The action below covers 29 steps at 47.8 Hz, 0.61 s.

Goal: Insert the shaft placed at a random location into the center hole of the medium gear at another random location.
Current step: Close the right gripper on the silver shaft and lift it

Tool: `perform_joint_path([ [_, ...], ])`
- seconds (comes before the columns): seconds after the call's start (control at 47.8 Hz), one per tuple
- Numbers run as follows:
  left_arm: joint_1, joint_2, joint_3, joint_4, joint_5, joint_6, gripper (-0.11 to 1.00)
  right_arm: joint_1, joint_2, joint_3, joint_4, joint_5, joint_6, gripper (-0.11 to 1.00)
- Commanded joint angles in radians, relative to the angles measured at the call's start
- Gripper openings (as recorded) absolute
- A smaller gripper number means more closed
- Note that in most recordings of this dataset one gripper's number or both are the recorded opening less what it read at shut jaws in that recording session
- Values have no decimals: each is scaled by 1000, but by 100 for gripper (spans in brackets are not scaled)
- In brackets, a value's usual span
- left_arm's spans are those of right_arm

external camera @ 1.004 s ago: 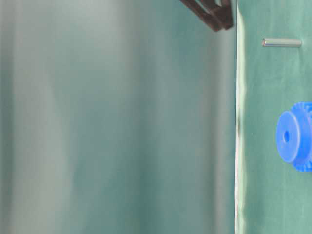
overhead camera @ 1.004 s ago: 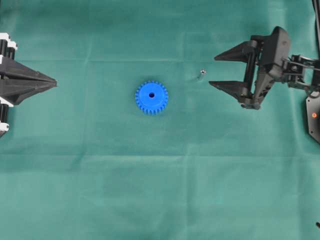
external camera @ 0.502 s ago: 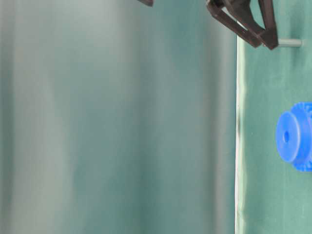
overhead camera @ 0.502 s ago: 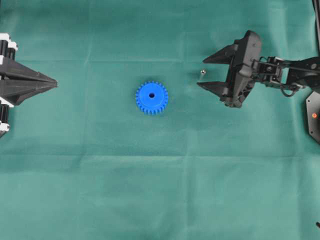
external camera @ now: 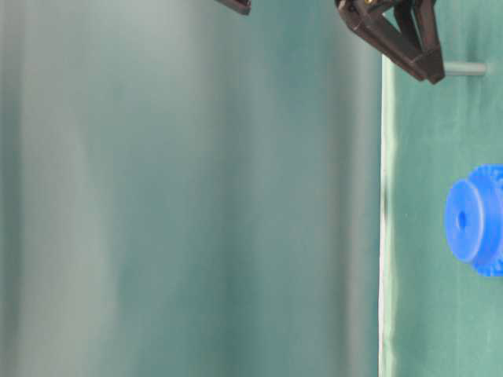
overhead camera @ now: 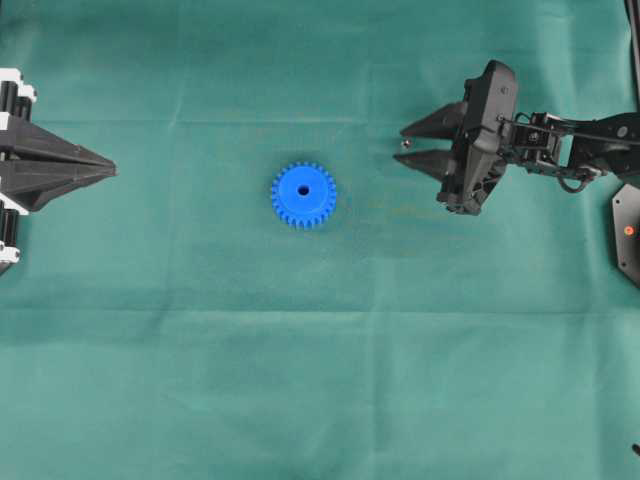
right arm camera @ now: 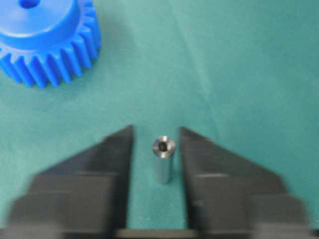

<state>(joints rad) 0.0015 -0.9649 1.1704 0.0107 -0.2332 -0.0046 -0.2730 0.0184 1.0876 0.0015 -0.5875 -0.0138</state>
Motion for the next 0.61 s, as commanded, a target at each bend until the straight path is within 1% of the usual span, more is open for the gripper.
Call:
perform_joint_path([
  [0.0,2,8,-15,2,-5,-2,0,-3,-8,-14,0,-11,-5,21],
  [0.042,2,8,-15,2,-5,-2,0,-3,-8,-12,2,-9,-5,14],
  [0.063,2,8,-15,2,-5,-2,0,-3,-6,-12,2,-9,-5,13],
  [0.418,2,8,-15,2,-5,-2,0,-3,-15,-18,2,3,-5,13],
  [0.586,0,8,-17,2,-6,-3,0,-3,-95,-37,2,109,-5,13],
])
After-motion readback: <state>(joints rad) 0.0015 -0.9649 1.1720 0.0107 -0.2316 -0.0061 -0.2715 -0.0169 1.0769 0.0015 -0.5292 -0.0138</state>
